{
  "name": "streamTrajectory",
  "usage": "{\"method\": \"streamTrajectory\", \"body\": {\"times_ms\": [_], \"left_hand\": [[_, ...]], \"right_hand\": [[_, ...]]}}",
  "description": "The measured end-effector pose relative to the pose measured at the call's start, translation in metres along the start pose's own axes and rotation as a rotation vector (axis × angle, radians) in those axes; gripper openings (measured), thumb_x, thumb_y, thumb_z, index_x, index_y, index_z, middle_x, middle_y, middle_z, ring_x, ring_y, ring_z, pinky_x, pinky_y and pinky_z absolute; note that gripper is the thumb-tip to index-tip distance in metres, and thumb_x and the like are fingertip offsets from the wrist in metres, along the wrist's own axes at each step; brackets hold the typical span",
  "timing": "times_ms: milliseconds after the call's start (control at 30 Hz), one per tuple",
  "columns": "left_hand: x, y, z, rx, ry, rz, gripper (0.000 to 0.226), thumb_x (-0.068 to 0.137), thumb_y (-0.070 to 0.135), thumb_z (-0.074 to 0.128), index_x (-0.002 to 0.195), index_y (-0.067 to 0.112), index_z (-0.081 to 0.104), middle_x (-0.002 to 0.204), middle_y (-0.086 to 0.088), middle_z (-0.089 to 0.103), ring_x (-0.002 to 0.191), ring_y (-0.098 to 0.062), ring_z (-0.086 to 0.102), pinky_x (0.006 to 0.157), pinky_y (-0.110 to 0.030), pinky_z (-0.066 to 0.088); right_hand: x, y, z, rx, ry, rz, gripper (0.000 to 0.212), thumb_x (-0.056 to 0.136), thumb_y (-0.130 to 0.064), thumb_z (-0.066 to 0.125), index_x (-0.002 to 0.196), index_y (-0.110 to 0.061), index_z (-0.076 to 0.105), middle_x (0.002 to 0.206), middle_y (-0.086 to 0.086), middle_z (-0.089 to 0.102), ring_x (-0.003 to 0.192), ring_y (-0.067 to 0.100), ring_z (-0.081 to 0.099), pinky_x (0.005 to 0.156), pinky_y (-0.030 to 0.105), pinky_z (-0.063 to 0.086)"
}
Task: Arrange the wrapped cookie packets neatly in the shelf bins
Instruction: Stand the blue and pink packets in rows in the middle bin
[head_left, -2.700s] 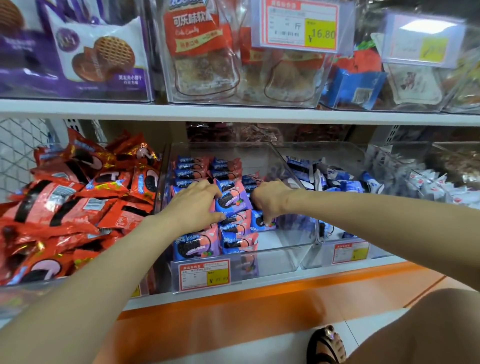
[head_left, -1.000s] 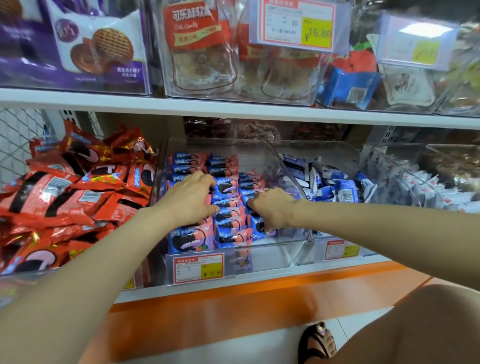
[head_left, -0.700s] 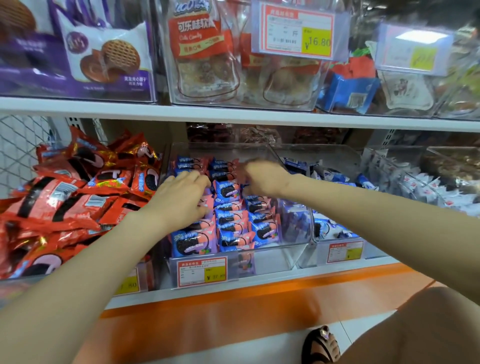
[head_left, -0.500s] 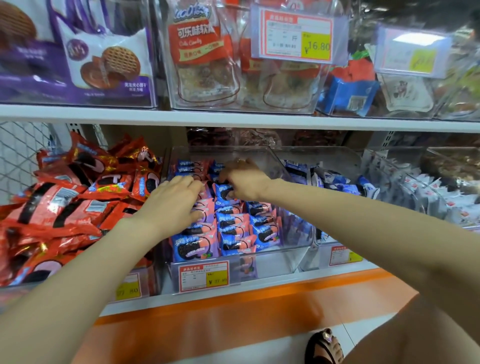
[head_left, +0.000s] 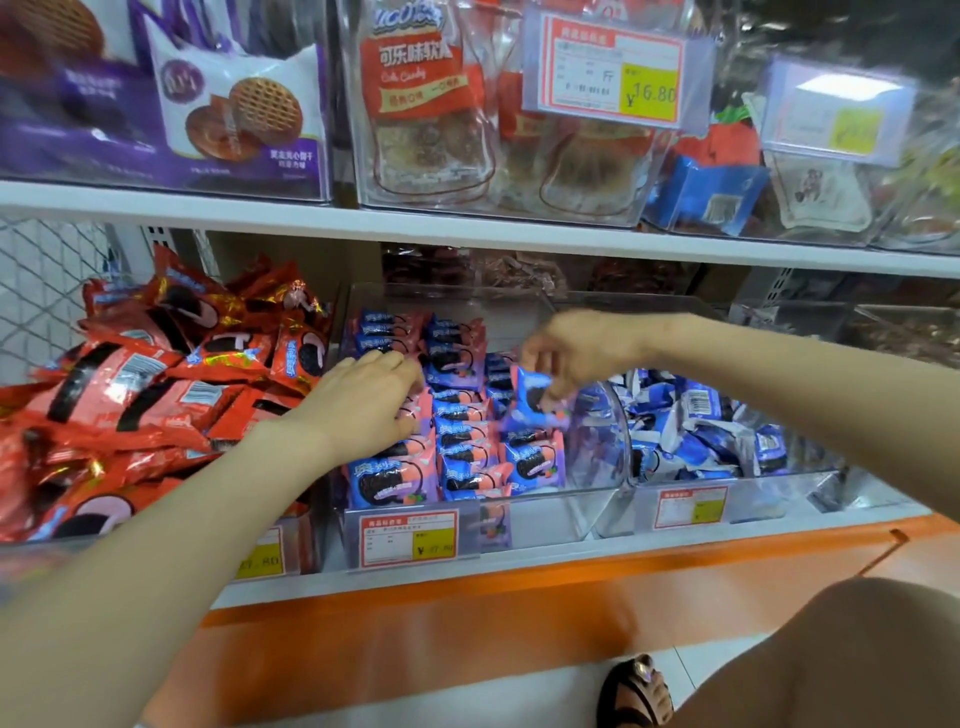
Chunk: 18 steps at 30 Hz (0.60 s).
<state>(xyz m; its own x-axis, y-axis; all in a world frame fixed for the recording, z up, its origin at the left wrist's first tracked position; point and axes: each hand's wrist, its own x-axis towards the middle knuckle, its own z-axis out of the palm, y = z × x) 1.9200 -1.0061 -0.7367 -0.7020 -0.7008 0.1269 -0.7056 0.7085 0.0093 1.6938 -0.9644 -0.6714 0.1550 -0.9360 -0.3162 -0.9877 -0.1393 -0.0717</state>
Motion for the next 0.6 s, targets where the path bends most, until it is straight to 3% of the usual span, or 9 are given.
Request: {"method": "streamTrajectory", "body": {"times_ms": [167, 367, 600], "left_hand": [[0.004, 0.009, -0.002, -0.016, -0.042, -0.022, 0.046, 0.09, 0.036, 0.057, 0.13, 0.017, 0.042, 0.129, -0.001, 0.045, 0.123, -0.019, 0.041, 0.092, -0.031, 0.036], [0.006, 0.014, -0.007, -0.05, -0.041, -0.043, 0.047, 0.09, 0.035, 0.058, 0.13, 0.018, 0.042, 0.13, -0.001, 0.045, 0.122, -0.019, 0.042, 0.091, -0.033, 0.037], [0.004, 0.009, -0.009, -0.049, -0.025, -0.055, 0.047, 0.09, 0.036, 0.057, 0.132, 0.019, 0.043, 0.132, -0.001, 0.045, 0.124, -0.019, 0.042, 0.091, -0.032, 0.037]], "right_hand": [[-0.013, -0.009, 0.046, -0.164, -0.137, -0.042, 0.035, 0.075, -0.021, 0.077, 0.105, -0.008, 0.064, 0.091, 0.004, 0.064, 0.079, 0.018, 0.052, 0.066, 0.022, 0.033], [0.003, -0.008, 0.084, -0.284, -0.041, -0.036, 0.027, 0.08, -0.007, 0.064, 0.106, -0.009, 0.057, 0.105, 0.011, 0.061, 0.097, 0.028, 0.056, 0.071, 0.032, 0.042], [0.009, -0.01, 0.087, -0.438, 0.09, -0.005, 0.031, 0.08, -0.023, 0.068, 0.107, -0.013, 0.055, 0.107, 0.008, 0.062, 0.095, 0.028, 0.058, 0.067, 0.03, 0.037]]}}
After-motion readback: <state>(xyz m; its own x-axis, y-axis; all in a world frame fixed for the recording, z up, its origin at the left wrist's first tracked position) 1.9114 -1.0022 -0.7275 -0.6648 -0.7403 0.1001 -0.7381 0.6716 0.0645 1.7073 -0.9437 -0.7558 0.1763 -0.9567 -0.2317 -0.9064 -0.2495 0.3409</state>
